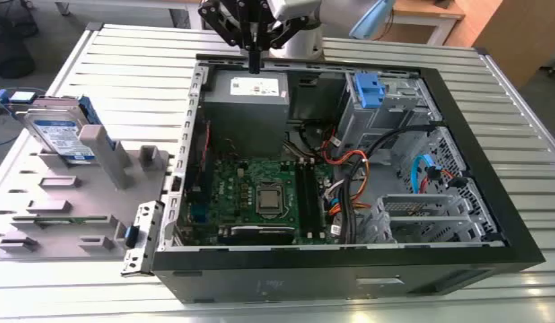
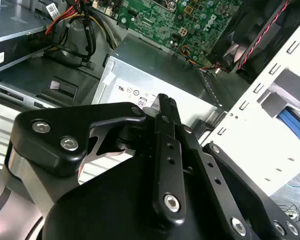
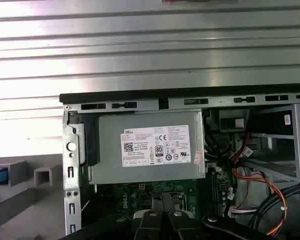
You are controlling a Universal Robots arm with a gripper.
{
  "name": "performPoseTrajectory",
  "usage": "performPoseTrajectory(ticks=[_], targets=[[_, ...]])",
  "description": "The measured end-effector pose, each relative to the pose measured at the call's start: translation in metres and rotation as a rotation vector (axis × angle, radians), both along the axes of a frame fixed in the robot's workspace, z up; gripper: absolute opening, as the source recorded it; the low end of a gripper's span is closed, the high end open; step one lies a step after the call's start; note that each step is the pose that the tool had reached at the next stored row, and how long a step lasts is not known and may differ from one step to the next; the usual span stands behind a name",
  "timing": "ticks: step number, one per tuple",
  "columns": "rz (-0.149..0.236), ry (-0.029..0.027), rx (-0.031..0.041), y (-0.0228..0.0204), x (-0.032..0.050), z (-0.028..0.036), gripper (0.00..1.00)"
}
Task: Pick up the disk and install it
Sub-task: 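Reach for the disk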
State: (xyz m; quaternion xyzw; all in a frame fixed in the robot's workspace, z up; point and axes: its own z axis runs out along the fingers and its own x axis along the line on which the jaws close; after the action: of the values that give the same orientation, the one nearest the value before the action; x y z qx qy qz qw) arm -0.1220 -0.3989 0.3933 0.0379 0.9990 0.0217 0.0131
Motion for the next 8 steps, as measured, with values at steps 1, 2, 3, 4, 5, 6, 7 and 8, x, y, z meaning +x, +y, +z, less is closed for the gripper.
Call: performPoseTrajectory(ticks=[1,2,3,4,5,6,7,8], targets=[[0.0,0.0,0.0,0.0,0.0,0.0,0.11],[0.0,0.0,0.0,0.0,0.0,0.0,0.11],[0.0,0.0,0.0,0.0,-0.0004,0.0,0.11],[0.0,0.0,0.0,0.0,-0.0005,0.0,0.11],[0.0,0.0,0.0,0.0,-0.0005,0.0,0.11],[0.0,0.0,0.0,0.0,-0.0006,0.0,0.11],[0.0,0.0,0.0,0.0,-0.0006,0.0,0.11],[0.0,0.0,0.0,0.0,-0.0006,0.0,0.11]])
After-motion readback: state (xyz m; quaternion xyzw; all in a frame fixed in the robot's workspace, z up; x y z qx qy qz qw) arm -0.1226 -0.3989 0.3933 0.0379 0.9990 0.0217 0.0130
